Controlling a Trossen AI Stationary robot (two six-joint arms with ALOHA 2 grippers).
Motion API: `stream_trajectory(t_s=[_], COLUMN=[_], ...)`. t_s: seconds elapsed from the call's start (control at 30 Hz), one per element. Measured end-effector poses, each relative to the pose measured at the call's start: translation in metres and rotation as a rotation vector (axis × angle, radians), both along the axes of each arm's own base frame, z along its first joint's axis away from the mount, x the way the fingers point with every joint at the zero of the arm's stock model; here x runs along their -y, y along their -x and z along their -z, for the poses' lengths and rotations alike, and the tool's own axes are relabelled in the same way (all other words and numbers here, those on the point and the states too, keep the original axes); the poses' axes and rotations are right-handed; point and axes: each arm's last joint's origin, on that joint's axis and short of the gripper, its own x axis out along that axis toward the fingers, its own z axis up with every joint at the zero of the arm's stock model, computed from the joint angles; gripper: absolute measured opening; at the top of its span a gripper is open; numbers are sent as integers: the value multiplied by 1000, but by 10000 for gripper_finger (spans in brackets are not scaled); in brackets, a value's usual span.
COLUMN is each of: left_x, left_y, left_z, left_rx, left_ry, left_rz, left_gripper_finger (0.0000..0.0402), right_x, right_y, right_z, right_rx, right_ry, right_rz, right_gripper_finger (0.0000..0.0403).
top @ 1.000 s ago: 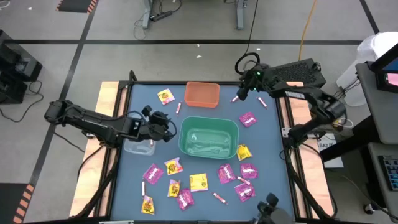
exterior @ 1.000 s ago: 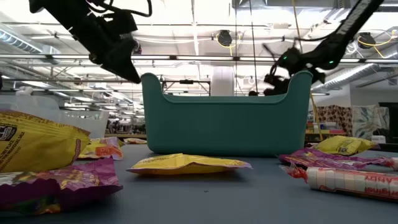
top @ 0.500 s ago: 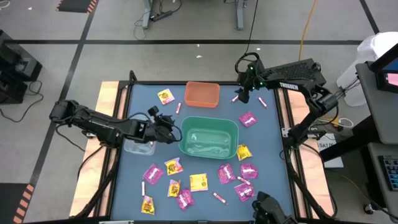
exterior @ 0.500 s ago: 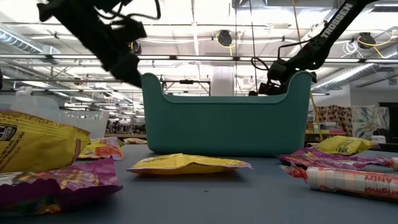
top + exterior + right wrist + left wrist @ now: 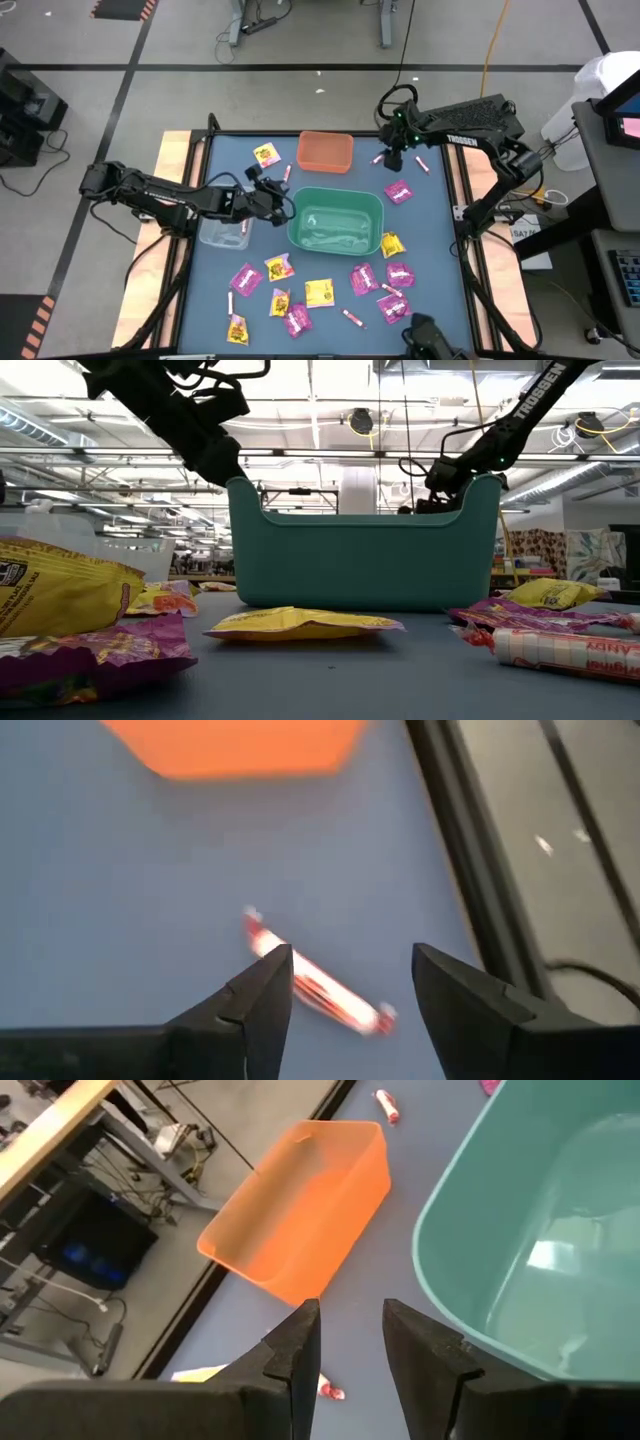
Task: Sort candy
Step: Put the orange candy into the transparent bin
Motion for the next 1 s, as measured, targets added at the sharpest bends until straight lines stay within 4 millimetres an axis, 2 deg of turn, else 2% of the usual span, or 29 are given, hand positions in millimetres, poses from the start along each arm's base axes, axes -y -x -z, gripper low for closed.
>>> stream_trajectory(t_s=[0.23,0.57,1.0], left_x=[0,0,0], left_y=[0,0,0], left_z=[0,0,0], left_rx=[-2,0,-8], left_ry=[3,3,-7], left_rz=[6,7,16], left_gripper_finger=[118,118,118], right_x=[-4,-16,-19], right_y=[-1,-18,-23], right_z=[2,28,29], right_rx=[-46,-238,-278], right_ry=[5,35,71], right_rz=[-35,-96,-102], right_gripper_finger=[196,196,196])
